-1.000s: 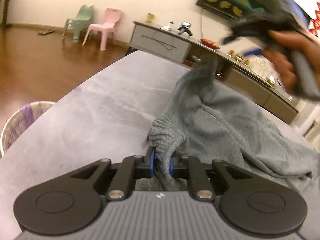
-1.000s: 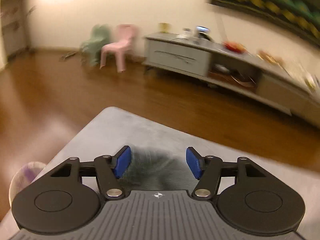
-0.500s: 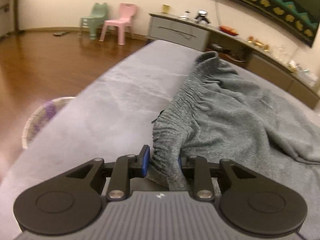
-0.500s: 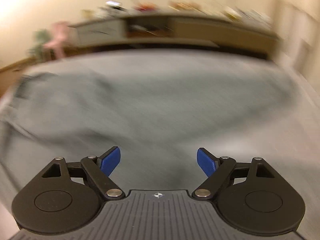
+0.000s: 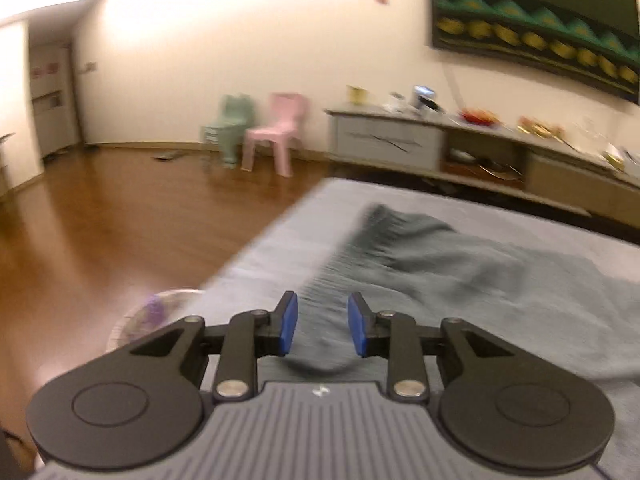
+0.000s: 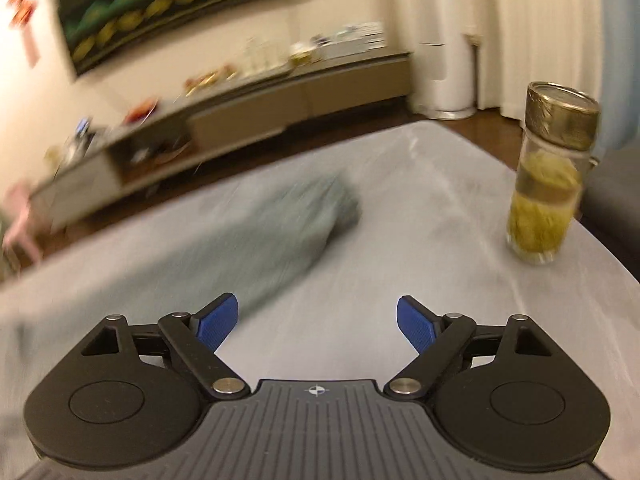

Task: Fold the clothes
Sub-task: 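Pull the waistband along the table with the left tool while the right tool smooths the legs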

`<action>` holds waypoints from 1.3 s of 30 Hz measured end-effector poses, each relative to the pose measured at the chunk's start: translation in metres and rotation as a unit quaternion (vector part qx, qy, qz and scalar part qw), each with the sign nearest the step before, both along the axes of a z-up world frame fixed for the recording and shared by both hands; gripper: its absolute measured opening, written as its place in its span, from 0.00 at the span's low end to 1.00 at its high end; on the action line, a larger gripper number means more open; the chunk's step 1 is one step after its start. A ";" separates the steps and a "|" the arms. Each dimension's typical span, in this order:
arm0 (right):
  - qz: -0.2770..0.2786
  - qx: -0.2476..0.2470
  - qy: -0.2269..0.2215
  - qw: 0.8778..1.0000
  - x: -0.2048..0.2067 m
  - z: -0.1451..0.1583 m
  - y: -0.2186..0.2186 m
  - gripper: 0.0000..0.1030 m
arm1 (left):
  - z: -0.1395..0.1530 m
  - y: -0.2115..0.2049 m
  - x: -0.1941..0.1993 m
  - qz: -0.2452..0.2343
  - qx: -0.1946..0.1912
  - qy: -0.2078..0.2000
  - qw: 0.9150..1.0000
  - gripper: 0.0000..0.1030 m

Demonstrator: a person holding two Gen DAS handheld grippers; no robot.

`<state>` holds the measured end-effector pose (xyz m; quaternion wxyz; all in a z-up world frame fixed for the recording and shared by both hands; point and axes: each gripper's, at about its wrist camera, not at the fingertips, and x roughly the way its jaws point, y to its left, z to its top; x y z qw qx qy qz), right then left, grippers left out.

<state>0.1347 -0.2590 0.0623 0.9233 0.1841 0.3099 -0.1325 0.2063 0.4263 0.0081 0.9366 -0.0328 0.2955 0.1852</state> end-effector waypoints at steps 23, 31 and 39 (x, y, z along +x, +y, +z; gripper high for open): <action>0.007 -0.074 -0.114 0.991 0.124 0.108 -0.039 0.15 | -0.035 0.013 0.145 -0.045 0.029 0.069 0.996 0.25; -0.047 -0.120 0.027 0.991 0.182 0.040 -0.026 0.67 | -0.026 0.009 0.191 -0.118 0.020 0.068 0.990 0.24; 0.111 -0.162 0.088 0.977 0.130 -0.039 0.038 0.68 | -0.088 -0.004 0.253 -0.119 0.064 0.153 0.979 0.19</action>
